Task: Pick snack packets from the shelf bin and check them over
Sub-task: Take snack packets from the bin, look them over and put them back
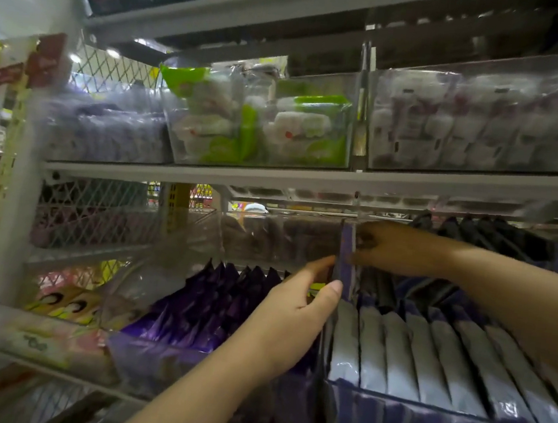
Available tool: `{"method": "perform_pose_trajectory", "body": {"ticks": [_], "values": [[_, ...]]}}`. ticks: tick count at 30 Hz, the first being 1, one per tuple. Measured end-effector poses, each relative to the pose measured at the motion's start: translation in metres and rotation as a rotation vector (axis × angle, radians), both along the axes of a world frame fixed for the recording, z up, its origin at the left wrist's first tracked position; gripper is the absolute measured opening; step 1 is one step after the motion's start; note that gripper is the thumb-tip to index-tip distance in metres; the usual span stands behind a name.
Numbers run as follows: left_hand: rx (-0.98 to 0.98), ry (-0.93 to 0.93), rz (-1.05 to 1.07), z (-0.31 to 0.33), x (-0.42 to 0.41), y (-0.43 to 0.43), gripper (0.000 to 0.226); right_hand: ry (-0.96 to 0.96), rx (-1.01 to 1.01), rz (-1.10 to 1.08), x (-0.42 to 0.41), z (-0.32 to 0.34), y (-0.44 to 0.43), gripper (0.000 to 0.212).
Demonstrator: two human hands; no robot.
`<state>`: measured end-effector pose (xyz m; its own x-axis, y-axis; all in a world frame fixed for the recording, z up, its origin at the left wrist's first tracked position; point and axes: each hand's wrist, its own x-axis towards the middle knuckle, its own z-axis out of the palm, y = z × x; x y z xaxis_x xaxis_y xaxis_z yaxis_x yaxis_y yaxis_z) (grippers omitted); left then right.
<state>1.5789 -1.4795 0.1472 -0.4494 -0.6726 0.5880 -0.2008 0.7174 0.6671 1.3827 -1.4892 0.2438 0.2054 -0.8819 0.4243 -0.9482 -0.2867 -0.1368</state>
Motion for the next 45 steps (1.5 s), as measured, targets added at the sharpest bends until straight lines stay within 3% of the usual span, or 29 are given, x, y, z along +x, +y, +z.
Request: {"method": "perform_pose_trajectory", "body": {"ticks": [4,6,9,11,13,15,21,26,34,42,45], "values": [[0.001,-0.002,-0.006,0.000,0.000,0.000,0.042,0.088,-0.275,0.009,0.000,-0.012,-0.001,0.025],[0.006,-0.004,-0.001,0.001,0.000,0.001,0.044,0.118,-0.312,0.084,0.003,-0.019,-0.003,0.023],[0.002,-0.026,0.011,0.001,0.000,0.002,0.046,0.240,-0.261,0.047,0.004,-0.024,-0.008,0.013],[0.005,-0.037,0.017,0.001,0.000,0.003,0.045,0.381,-0.092,-0.039,0.003,-0.019,-0.007,0.017],[0.009,-0.037,0.023,0.001,0.000,0.003,0.045,0.405,0.141,0.039,-0.001,-0.009,-0.002,0.015],[0.006,-0.040,0.030,0.002,0.000,0.003,0.044,0.419,0.224,0.086,-0.002,0.001,0.007,0.020],[-0.008,-0.046,0.042,0.001,0.000,0.005,0.044,0.322,0.212,0.051,-0.004,0.003,0.008,0.018],[-0.009,-0.047,0.040,0.001,0.000,0.005,0.045,0.379,0.235,0.020,-0.006,0.004,0.008,0.030],[-0.016,-0.036,0.034,0.000,-0.001,0.004,0.045,0.445,-0.018,-0.030,-0.011,-0.008,0.005,0.016],[-0.020,-0.022,0.040,-0.001,-0.002,0.004,0.045,0.041,-0.175,-0.099,-0.011,0.009,0.002,0.005],[-0.025,-0.028,0.054,0.000,-0.002,0.006,0.045,0.000,-0.189,-0.086,-0.011,0.008,0.009,0.003]]}}
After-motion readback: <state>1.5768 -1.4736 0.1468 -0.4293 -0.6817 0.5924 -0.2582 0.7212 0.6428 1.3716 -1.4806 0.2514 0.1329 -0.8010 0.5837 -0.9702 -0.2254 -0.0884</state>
